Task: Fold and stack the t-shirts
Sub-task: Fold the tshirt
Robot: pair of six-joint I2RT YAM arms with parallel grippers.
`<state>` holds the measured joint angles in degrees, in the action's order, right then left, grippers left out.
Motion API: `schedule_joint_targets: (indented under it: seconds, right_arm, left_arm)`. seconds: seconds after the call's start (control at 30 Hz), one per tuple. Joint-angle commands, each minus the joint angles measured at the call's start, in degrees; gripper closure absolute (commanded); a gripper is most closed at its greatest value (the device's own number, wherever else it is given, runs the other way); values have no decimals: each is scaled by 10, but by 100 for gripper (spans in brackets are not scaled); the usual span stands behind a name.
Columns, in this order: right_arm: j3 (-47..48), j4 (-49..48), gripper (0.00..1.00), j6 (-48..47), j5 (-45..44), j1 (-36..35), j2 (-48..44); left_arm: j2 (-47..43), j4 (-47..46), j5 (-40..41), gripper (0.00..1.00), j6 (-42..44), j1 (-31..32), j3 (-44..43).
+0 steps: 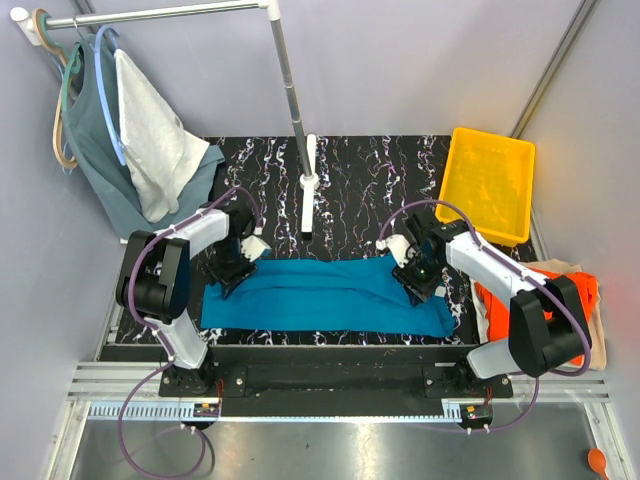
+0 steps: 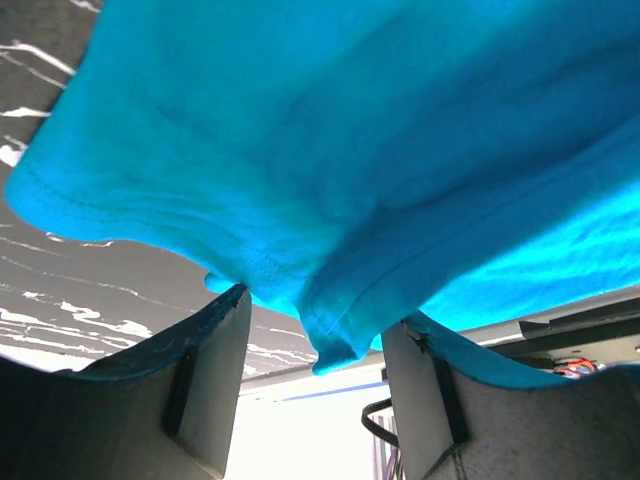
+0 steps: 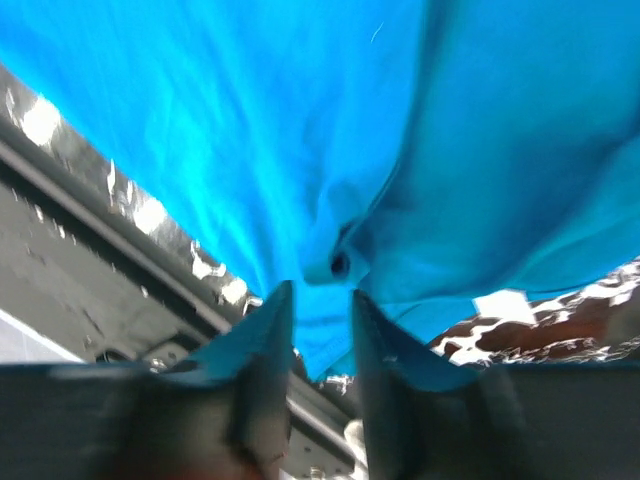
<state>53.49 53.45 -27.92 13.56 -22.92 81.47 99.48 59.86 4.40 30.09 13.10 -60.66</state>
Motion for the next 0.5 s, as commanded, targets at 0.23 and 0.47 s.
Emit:
schedule_joint_targets:
  seconds: [0.23, 0.47]
  right_arm:
    - [30, 54, 45, -42, 5, -7, -17]
    - [80, 18, 45, -28, 18, -7, 47]
  left_arm:
    - [-10, 30, 24, 39, 9, 2, -33]
    - [0, 21, 5, 36, 9, 2, -44]
